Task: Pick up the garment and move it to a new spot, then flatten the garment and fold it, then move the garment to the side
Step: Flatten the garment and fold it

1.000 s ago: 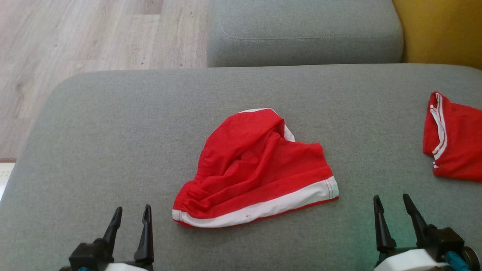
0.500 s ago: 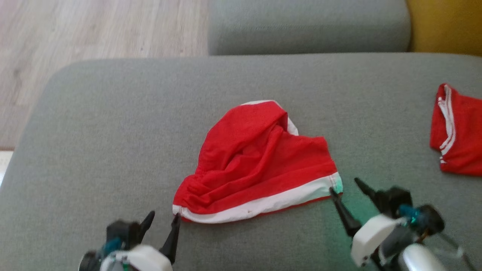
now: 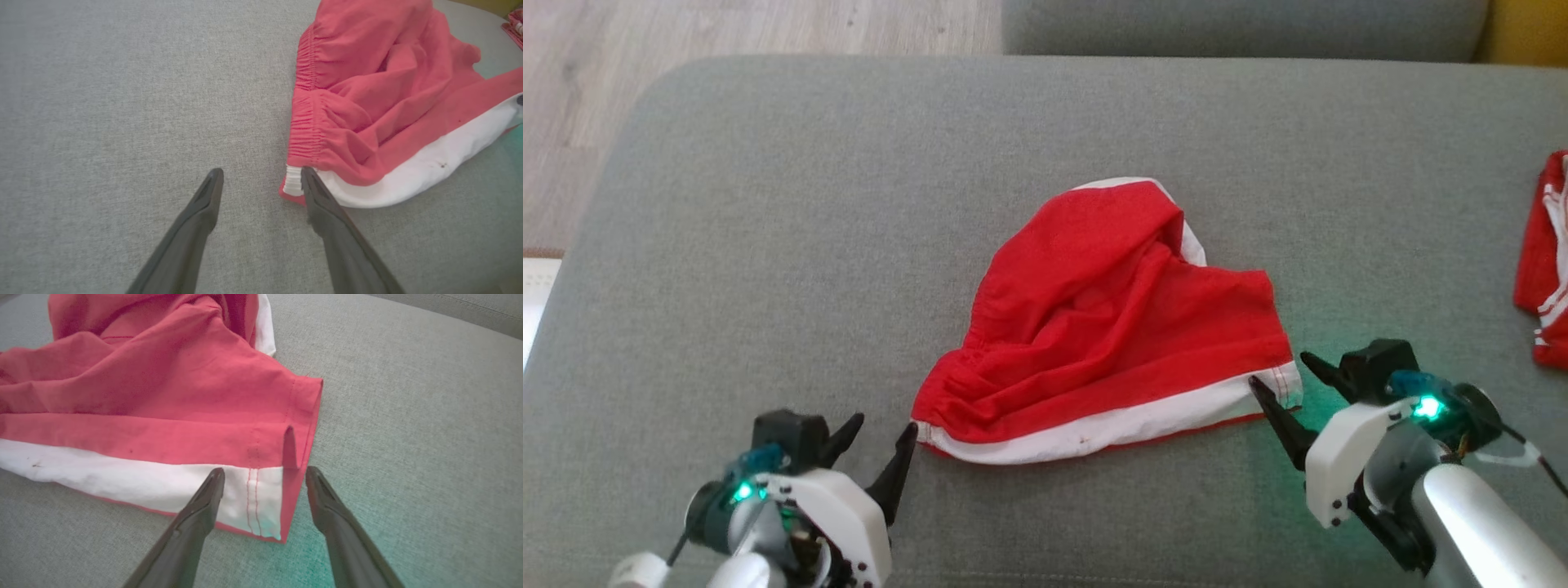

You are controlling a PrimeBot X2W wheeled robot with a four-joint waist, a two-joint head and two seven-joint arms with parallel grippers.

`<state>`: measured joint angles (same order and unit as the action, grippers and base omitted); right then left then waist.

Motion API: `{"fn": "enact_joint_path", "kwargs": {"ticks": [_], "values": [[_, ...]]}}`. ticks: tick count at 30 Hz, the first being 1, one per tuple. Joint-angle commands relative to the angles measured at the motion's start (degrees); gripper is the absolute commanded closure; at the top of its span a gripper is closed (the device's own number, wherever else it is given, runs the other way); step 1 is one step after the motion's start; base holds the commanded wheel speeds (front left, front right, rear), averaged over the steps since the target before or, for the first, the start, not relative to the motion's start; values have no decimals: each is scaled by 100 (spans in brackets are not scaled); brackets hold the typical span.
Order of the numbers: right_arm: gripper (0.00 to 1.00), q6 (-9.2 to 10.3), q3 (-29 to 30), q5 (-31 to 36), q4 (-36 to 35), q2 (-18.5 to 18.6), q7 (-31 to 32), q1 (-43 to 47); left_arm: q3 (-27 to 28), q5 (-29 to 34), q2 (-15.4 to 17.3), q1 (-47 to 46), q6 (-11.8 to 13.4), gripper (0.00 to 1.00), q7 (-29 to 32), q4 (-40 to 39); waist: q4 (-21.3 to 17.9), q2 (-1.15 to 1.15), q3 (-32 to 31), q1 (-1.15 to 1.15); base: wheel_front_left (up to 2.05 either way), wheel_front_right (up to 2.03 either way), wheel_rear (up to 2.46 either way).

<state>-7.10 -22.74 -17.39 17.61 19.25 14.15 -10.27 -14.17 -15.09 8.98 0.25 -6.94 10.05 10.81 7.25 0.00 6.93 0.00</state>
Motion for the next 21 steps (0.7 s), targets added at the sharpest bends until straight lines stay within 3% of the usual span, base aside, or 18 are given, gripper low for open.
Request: {"fn": "enact_joint_path", "kwargs": {"ticks": [1,21], "values": [[0,-39,-117,-77,-137,139,11,-196,173,-75,121,-311,-14,0,-11,-207,5,0,37,0,0,0,0],[0,-39,-683,-435,112,288,-142,-490,-842,-1230,1015,-723,-54,0,278,-114,-157,0,229,0,0,0,0]]}}
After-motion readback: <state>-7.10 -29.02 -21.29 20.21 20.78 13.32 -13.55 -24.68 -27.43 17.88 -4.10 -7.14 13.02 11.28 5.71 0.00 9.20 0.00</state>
